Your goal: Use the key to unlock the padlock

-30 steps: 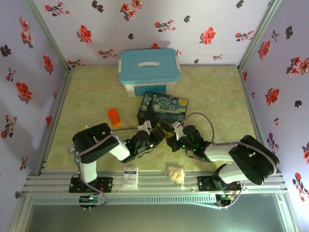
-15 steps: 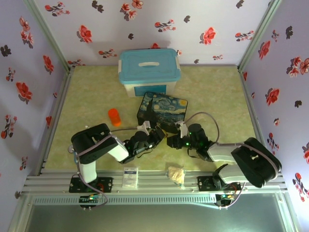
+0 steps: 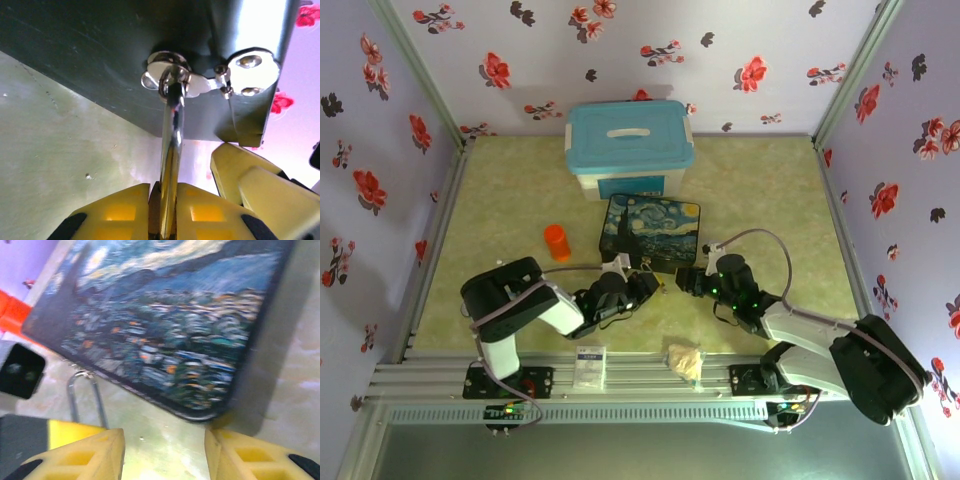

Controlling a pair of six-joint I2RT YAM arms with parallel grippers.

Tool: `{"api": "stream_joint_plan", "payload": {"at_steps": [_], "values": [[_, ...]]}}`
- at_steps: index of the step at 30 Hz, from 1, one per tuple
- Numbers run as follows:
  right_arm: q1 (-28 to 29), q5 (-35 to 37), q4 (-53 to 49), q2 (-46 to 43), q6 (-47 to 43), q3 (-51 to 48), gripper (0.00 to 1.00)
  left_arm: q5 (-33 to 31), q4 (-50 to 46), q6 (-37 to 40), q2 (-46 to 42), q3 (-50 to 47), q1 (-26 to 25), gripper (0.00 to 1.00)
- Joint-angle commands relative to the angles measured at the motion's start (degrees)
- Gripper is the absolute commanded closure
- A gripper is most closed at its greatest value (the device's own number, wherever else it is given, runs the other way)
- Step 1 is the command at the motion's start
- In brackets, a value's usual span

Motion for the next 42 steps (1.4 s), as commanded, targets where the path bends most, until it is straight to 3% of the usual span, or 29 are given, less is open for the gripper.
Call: {"api": "stream_joint_plan", "payload": {"at_steps": [1,9,18,34,42], "values": [[-0.2,5.9,-3.0,0.5,2.0,2.0,0.55,3.1,-9.4,4.5,-3.2,0.8,1.5,1.00],[0.4,6.8,-4.1,-1.0,2.0,1.5,0.55,11.6,-33.3,15.9,-6.0,7.1,5.7,1.00],[0.4,8.5,-6.1,-3.4,0.9,0.4,0.57,8.0,-57.9,28.7,-9.0,15.4,7.1,0.97],[0.4,9.8,-9.0,-3.8,-0.5,1.8,0.57,-5.7,-81.9,39.9,-7.0,27.1,5.2,0.91],[0.4,10.0,-9.2,-3.5,-0.4,2.0,0.57,-3.9,-81.7,40.3,-6.5,27.5,5.3,0.90]]}}
